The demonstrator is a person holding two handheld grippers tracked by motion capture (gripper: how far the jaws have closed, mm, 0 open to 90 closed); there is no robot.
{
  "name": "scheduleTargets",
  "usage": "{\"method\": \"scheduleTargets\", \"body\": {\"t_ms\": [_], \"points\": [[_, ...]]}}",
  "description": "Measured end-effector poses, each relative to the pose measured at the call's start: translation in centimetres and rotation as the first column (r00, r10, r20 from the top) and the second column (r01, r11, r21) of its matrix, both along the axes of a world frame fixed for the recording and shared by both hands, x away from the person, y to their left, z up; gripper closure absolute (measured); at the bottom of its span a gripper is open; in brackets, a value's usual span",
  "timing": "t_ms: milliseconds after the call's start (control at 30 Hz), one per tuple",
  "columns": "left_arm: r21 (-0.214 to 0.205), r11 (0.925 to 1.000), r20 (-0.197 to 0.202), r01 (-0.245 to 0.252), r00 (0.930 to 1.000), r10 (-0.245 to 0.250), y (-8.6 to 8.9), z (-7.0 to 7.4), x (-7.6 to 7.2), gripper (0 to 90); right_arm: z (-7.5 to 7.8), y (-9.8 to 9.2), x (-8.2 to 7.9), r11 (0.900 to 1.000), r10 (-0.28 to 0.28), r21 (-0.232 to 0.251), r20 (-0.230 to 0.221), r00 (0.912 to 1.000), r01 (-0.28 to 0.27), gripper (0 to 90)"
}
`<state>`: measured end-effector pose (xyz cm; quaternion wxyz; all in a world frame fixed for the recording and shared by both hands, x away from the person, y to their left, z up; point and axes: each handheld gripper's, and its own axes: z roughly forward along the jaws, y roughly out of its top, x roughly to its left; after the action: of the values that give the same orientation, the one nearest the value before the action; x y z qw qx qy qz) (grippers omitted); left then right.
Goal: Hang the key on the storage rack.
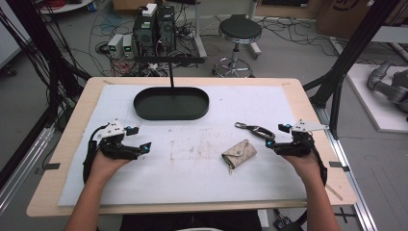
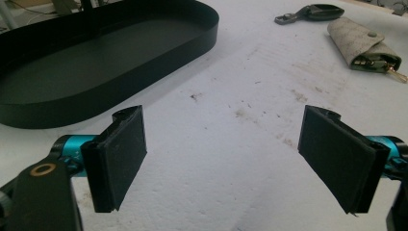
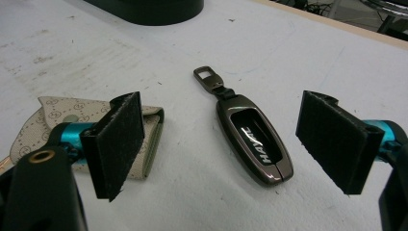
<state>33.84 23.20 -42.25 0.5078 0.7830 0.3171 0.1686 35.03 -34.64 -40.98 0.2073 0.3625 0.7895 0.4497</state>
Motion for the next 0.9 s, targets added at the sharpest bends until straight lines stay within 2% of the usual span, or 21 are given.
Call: {"method": "scheduleTargets", "body": {"t_ms": [133,200,333,533,700,800,867,900], "points": [[-0.003,1.0,-0.001,0.003,1.0,-0.003,0.0,-0.1,0.1,17.1,-0.1,0.1,0.1,1.0,0.003,-0.009,-0.006,1.0,-0.003,17.5],[0.009,1.0,-0.001,-0.005,1.0,0.005,-0.1,-0.2,0.1,17.1,-0.1,0.0,0.0,0.9997,-0.018,-0.015,-0.003,0.9998,0.018,17.5],[-0.006,1.0,0.001,-0.005,1.0,0.005,0.1,-0.2,-0.1,17.1,0.1,0.1,-0.1,0.9995,-0.03,-0.006,-0.005,0.9995,0.03,17.5],[-0.009,0.9998,-0.003,-0.015,0.9999,0.015,0.4,-0.3,-0.1,17.1,0.2,0.5,0.3,0.9997,-0.012,-0.021,-0.003,0.9999,0.011,17.5],[0.002,0.9996,-0.008,-0.028,0.9996,0.028,0.5,-0.5,0.0,17.1,0.6,1.6,1.6,0.9987,0.008,-0.051,-0.003,1.0,-0.008,17.5],[0.006,0.9996,-0.005,-0.027,0.9996,0.027,0.6,-0.5,0.0,17.1,0.8,2.3,2.8,0.9962,0.027,-0.083,-0.02,0.9994,-0.029,17.5],[0.01,0.9995,-0.004,-0.03,0.9995,0.03,0.6,-0.5,0.0,17.2,1.1,3.2,4.5,0.9941,0.038,-0.1,-0.045,0.9983,-0.042,17.5],[0.01,0.9995,-0.004,-0.03,0.9995,0.03,0.6,-0.5,0.0,17.3,1.1,3.2,4.5,0.9941,0.038,-0.1,-0.045,0.9983,-0.042,17.5]]}}
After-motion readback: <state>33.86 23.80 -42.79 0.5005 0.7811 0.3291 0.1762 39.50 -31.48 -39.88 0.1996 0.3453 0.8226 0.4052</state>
